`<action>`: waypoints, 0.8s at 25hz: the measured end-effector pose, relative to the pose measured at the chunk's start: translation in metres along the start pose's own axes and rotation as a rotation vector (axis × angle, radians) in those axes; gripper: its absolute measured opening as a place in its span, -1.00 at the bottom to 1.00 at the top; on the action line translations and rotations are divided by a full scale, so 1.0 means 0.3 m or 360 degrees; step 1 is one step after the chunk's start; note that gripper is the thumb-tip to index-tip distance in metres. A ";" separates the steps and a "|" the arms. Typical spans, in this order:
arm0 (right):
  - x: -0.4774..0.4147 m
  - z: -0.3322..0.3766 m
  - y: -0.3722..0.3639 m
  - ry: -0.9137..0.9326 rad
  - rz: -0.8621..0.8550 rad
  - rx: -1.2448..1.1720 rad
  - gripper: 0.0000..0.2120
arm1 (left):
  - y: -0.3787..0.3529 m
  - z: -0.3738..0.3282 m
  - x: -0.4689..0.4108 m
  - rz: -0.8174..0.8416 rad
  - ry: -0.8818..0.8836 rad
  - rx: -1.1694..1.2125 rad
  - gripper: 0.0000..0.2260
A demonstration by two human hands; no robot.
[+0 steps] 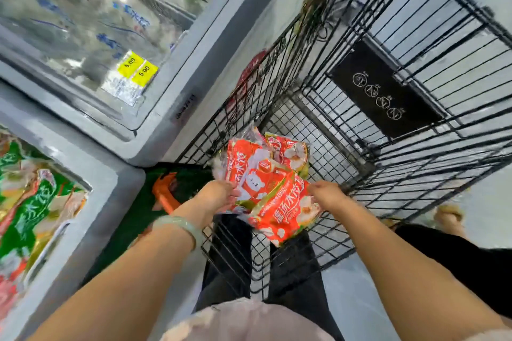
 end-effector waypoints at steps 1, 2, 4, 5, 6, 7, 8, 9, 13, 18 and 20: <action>-0.043 -0.018 -0.005 0.0007 0.0075 0.0055 -0.72 | -0.016 0.006 -0.023 -0.0006 0.0014 0.0010 -0.80; -0.095 -0.045 -0.014 0.0009 0.0144 0.0092 -0.72 | -0.040 0.015 -0.043 0.0018 0.0048 0.0019 -0.77; -0.185 -0.094 -0.030 0.0009 0.0216 0.0129 -0.76 | -0.080 0.035 -0.088 0.0051 0.0100 -0.0022 -0.73; -0.224 -0.112 -0.034 0.0021 0.0241 0.0138 -0.69 | -0.098 0.047 -0.115 0.0052 0.0111 -0.0008 -0.76; -0.269 -0.142 -0.040 0.0020 0.0283 0.0144 -0.58 | -0.118 0.054 -0.129 0.0048 0.0145 0.0035 -0.81; -0.299 -0.154 -0.045 0.0034 0.0318 0.0147 -0.47 | -0.129 0.063 -0.147 0.0008 0.0167 0.0036 -0.82; -0.322 -0.170 -0.051 0.0060 0.0357 0.0196 -0.39 | -0.133 0.069 -0.150 -0.0031 0.0179 0.0060 -0.80; -0.365 -0.218 -0.064 0.0067 0.0406 0.0259 -0.32 | -0.139 0.072 -0.158 -0.0063 0.0176 0.0062 -0.81; -0.329 -0.184 -0.090 0.0177 0.0470 0.0483 -0.31 | -0.153 0.063 -0.122 -0.0016 0.0094 0.0054 -0.82; -0.151 -0.082 -0.097 0.0385 0.0624 0.0996 -0.63 | -0.145 0.057 -0.030 -0.0060 0.0044 0.0117 -0.85; -0.079 -0.044 -0.101 0.0481 0.0620 0.0912 -0.64 | -0.131 0.052 0.028 -0.0048 -0.0020 0.0097 -0.86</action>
Point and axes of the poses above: each hand's wrist, its own x-axis away from the middle knuckle, its own y-axis out of the back of the hand, z = x × y, the point moved 3 cm from there along -x, towards the middle knuckle, and after that the axes turned 13 degrees about y, right-handed, at the moved point
